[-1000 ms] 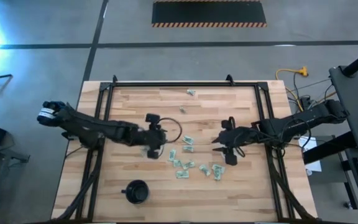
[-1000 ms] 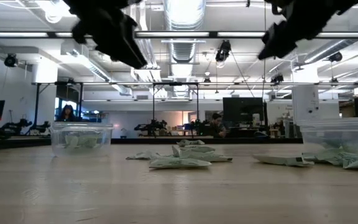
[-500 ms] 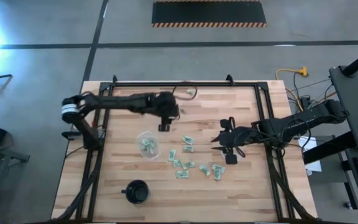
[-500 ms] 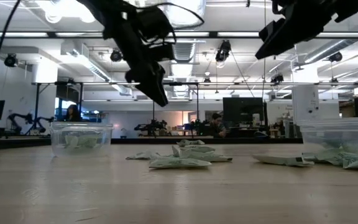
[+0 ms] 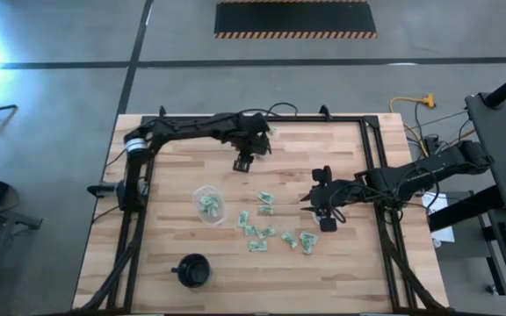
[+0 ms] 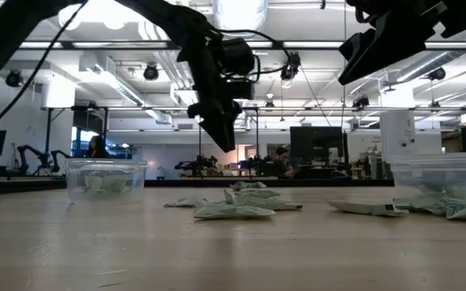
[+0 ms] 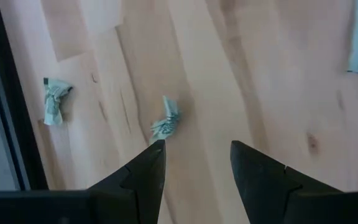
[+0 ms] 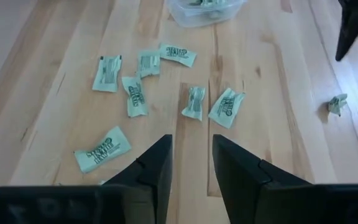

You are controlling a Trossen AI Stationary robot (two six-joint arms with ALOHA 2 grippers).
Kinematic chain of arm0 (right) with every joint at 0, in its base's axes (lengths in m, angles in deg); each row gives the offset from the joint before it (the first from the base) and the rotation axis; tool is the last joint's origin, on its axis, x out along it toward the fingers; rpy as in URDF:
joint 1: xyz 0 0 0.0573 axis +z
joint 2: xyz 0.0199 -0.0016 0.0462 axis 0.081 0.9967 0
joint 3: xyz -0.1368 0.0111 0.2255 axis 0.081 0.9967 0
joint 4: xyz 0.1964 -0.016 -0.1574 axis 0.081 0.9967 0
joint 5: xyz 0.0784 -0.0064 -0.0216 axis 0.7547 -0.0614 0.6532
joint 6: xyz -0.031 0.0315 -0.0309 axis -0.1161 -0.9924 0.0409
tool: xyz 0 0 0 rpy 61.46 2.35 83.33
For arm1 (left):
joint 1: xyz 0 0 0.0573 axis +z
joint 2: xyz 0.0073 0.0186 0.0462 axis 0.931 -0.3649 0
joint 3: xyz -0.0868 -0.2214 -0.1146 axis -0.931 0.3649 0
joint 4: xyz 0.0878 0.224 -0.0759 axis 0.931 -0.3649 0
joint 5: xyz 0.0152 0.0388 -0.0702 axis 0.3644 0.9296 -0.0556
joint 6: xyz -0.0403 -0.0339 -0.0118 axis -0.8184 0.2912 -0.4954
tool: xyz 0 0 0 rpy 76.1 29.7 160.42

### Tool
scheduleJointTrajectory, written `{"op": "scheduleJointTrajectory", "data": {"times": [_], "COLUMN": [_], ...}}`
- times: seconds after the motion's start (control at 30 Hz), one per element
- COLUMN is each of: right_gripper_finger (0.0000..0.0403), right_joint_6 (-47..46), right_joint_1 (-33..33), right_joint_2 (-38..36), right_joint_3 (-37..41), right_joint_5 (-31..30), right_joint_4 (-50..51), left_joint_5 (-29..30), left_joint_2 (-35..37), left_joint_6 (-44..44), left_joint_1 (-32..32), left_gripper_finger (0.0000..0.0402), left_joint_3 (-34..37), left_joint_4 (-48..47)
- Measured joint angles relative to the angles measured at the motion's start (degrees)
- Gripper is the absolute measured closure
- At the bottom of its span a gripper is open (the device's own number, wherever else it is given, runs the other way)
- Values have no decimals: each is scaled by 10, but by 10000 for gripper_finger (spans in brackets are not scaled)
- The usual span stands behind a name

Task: Pick and place Stevia / Truvia into bins
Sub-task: Put the stevia packet into the round transparent container

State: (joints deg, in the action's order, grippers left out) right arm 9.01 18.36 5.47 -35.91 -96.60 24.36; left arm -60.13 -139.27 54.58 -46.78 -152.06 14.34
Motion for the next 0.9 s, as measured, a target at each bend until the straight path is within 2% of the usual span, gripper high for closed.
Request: {"op": "scheduleJointTrajectory", "data": {"times": [0.3, 0.63, 0.9], "right_gripper_finger": [314, 328, 332], "right_joint_6": [16, 25, 24], "right_joint_1": [0, 0, 0], "right_joint_2": [-17, -49, -61], "right_joint_3": [0, 9, 16], "right_joint_5": [0, 0, -1], "right_joint_4": [3, 14, 13], "left_joint_5": [-5, -22, -22], "left_joint_2": [-64, -101, -103], "left_joint_6": [-2, -11, -36], "left_joint_1": [23, 23, 23], "left_gripper_finger": [237, 237, 237], "left_joint_3": [-75, -85, -85], "left_joint_4": [-39, -36, -11]}}
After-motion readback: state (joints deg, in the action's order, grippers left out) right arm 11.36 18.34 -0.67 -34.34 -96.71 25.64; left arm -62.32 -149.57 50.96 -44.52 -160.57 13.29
